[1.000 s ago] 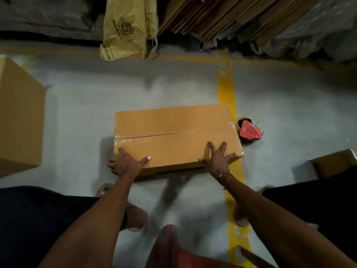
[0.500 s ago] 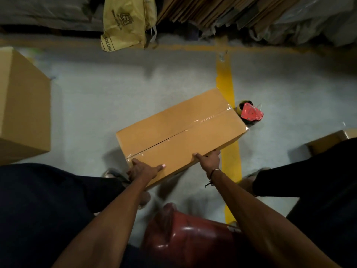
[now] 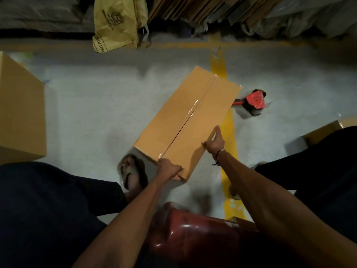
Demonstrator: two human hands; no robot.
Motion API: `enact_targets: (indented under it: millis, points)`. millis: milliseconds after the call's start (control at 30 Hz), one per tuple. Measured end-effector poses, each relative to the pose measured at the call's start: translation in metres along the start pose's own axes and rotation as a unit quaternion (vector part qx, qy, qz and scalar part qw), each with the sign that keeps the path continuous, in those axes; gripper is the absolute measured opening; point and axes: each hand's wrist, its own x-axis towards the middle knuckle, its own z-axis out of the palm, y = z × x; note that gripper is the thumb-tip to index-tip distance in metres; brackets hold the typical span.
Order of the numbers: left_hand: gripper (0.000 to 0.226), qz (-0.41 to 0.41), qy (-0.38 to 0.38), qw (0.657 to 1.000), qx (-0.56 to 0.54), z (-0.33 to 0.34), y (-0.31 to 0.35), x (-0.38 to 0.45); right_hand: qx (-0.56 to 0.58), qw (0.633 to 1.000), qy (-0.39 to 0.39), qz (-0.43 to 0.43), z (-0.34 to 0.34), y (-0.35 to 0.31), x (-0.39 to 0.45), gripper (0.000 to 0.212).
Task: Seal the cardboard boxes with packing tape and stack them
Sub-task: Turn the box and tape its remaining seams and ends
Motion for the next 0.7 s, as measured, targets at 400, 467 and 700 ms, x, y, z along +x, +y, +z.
enact_targets:
  millis: [400, 467, 700]
  points:
    - [0.049, 0.128, -0.122, 0.983, 0.046, 0.058, 0.06, -0.017, 0.136, 0.977, -0.057, 0.154, -0.007, 0.056, 0.005, 0.108]
    - [0.041, 0.151, -0.114, 0.98, 0.056, 0.058, 0.058, -0.011, 0.218, 0.967, -0.057, 0.118, -0.001, 0.069, 0.003, 0.092]
    - [0.049, 0.286, 0.213, 0.921, 0.16, 0.014, 0.077, -0.008, 0.224, 0.972, -0.001, 0.075, -0.005, 0.077, 0.01, 0.059]
